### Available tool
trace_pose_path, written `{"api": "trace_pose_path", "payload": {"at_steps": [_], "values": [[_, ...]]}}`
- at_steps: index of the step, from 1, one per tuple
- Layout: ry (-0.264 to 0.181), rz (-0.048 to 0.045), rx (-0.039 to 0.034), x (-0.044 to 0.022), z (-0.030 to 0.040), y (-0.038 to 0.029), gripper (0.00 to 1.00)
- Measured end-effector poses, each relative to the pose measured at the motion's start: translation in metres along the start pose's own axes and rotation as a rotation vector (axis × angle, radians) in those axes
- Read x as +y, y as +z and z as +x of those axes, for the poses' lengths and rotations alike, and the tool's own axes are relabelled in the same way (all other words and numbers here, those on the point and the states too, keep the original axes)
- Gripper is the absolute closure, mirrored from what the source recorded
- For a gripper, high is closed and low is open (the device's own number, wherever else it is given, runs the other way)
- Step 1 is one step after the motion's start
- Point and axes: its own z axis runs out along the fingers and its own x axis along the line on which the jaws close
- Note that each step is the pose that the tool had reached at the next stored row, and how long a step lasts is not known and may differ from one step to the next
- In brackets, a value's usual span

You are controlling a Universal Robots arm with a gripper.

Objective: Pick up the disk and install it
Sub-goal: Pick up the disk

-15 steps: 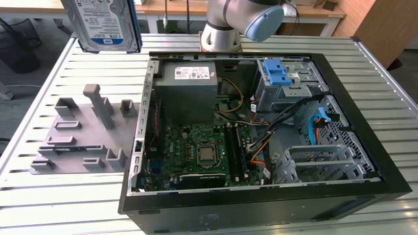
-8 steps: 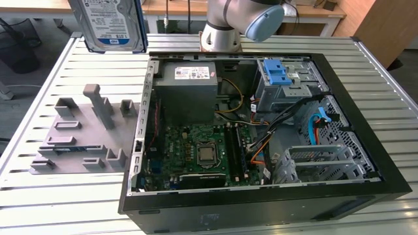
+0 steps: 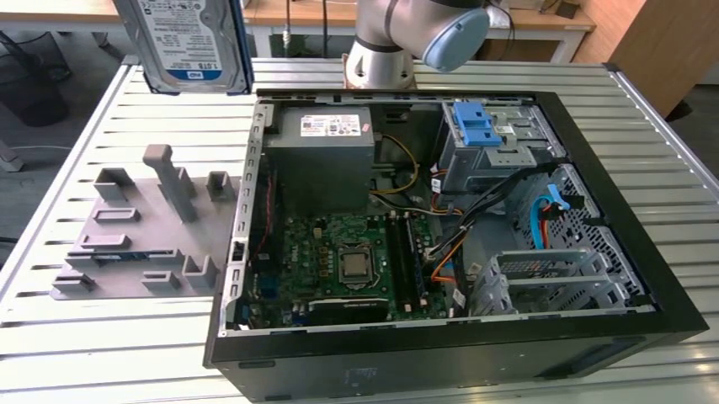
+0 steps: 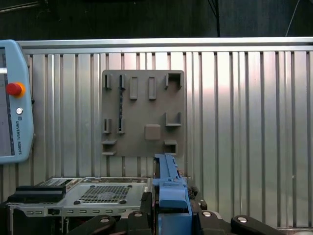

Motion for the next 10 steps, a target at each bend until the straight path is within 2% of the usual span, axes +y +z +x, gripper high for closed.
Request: {"api": "trace_pose_path", "payload": {"at_steps": [5,10], "values": [[0.0,0.0,0.0,-0.0004,0.0066,0.0,0.64],[0.0,-0.0004,0.0001,-0.0089,0.0086,0.0001,0.64]]}}
